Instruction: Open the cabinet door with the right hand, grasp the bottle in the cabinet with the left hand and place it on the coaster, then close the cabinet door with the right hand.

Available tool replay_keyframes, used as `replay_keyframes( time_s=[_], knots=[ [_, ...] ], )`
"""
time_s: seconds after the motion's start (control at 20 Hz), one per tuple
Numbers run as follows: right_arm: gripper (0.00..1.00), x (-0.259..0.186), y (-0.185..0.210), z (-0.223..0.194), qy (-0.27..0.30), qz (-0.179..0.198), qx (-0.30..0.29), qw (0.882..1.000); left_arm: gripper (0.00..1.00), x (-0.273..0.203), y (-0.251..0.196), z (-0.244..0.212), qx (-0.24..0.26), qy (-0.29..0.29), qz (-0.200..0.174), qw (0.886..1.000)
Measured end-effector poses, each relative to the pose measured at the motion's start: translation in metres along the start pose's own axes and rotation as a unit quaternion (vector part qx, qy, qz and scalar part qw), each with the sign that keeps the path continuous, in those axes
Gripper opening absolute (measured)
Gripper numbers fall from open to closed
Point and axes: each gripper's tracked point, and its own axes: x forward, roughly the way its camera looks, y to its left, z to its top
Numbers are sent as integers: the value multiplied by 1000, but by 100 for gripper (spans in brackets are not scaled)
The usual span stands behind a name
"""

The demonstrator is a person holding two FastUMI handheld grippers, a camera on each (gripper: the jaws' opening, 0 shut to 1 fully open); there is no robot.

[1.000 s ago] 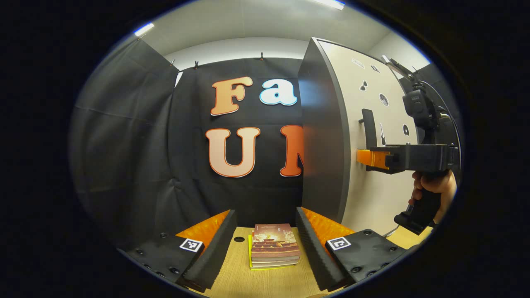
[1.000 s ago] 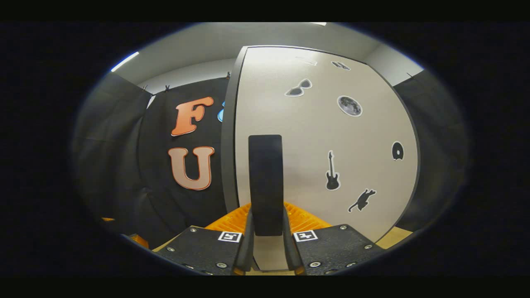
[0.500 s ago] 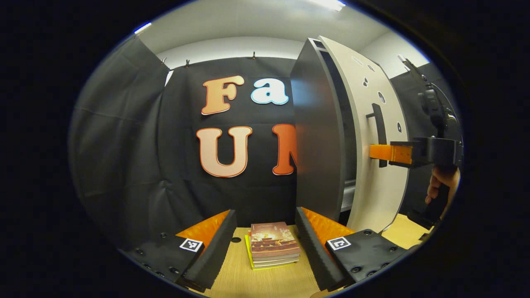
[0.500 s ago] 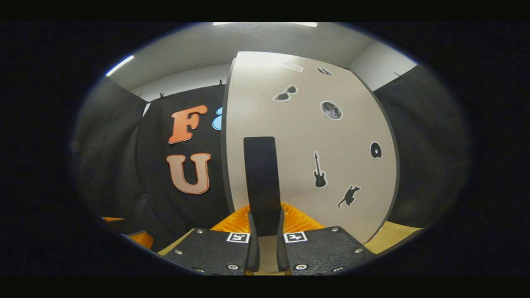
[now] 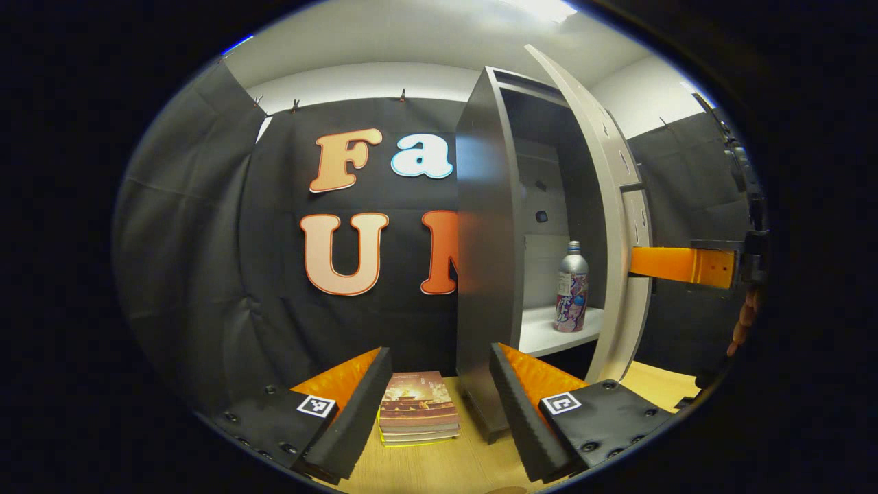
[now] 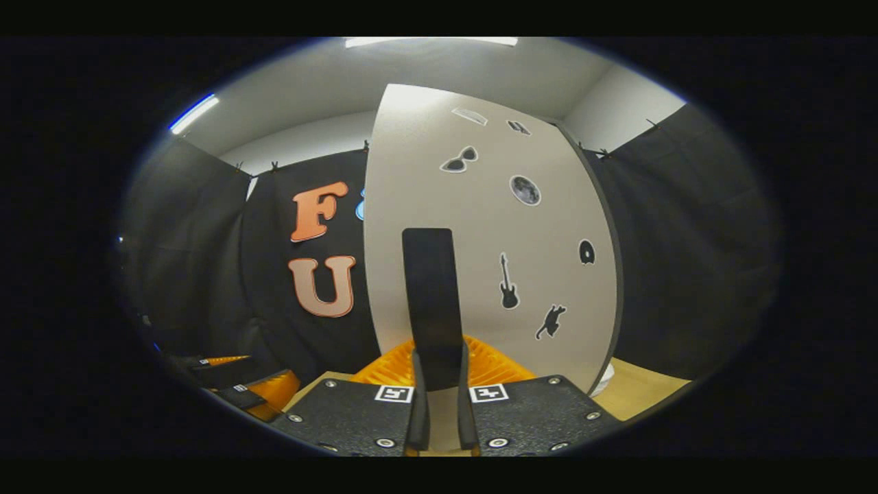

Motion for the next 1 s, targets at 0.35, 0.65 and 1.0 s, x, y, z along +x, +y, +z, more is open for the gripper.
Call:
replay_keyframes(
  time_s=[0.35,0.65,1.0],
  knots=[
    [16,-24,-17,5,1,51,-9,999,94,-44,-39,0,-13,4,62,998],
    [15,-47,-48,10,6,45,-9,999,94,-87,-73,7,-13,-1,96,995],
    [14,-48,-78,16,-1,-10,-25,1000,94,-93,-97,16,-11,-7,80,997]
  ],
)
